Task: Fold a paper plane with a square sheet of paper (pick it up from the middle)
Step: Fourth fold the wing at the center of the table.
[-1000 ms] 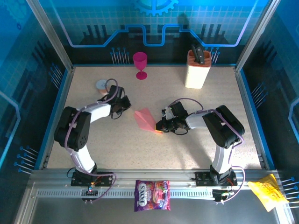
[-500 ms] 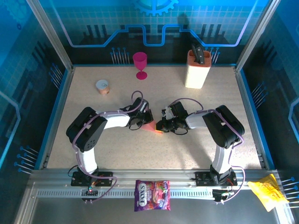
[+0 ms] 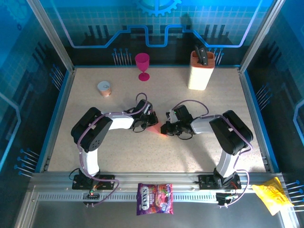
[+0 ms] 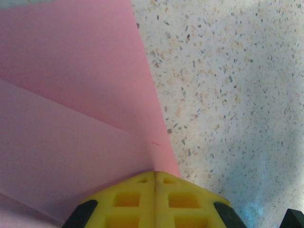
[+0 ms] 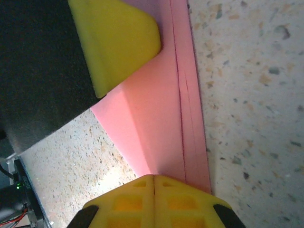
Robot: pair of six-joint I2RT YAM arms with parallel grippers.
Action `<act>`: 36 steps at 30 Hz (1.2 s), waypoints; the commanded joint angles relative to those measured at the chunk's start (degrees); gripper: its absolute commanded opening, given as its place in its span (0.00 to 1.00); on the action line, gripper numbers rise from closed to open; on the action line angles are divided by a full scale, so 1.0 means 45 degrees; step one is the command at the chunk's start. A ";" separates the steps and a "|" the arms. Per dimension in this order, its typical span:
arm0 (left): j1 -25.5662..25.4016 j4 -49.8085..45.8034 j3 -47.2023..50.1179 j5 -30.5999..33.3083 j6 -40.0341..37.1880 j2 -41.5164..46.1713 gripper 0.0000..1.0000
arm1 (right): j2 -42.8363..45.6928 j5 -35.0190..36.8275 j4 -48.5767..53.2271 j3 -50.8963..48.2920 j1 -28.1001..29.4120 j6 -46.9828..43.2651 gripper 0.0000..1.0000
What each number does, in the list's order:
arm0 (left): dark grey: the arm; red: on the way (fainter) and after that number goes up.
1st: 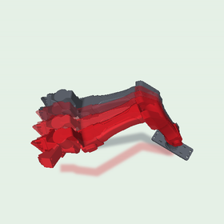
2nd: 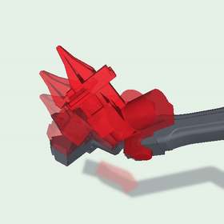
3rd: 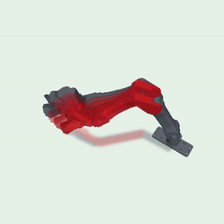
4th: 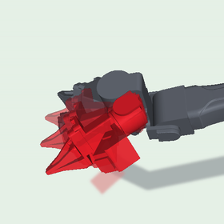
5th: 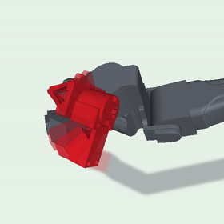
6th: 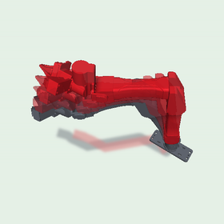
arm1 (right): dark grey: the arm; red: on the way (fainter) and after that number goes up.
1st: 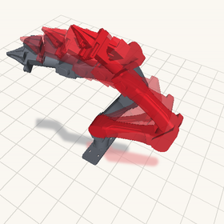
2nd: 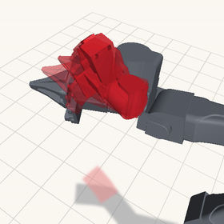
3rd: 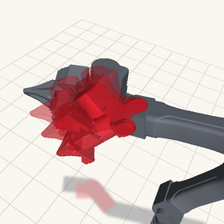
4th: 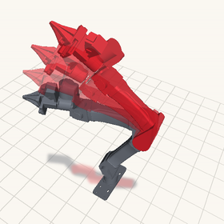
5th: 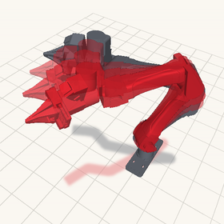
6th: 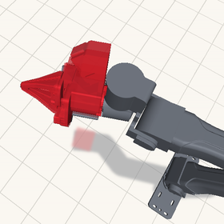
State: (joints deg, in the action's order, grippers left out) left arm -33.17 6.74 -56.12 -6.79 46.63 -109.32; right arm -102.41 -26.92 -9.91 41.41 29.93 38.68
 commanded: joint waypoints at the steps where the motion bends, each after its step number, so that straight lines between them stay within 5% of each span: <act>1: 0.0318 -0.1538 0.0464 0.1042 -0.0131 -0.1005 0.00 | -0.0700 0.1522 0.3468 -0.1701 -0.0049 -0.0029 0.00; 13: 0.0418 -0.1402 0.0670 0.1010 -0.0261 -0.1017 0.00 | 0.0247 0.0678 0.1239 -0.3499 -0.0382 0.1000 0.00; 25: 0.0465 -0.1368 0.0602 0.0981 -0.0294 -0.1137 0.00 | 0.3498 0.1848 0.4072 -0.3657 -0.1160 0.0528 0.00; 30: 0.0486 -0.1308 0.0614 0.0914 -0.0291 -0.1176 0.00 | 0.4537 0.1818 0.4807 -0.2830 -0.1166 0.0385 0.00; 36: 0.0465 -0.1250 0.0686 0.0888 -0.0236 -0.1176 0.00 | 0.3416 0.1442 0.4704 -0.0705 -0.0309 0.0477 0.00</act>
State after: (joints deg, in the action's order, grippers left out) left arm -32.21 9.19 -56.03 -8.40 46.46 -110.19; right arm -84.66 -20.51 8.19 33.61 26.50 41.36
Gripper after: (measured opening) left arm 0.064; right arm 0.048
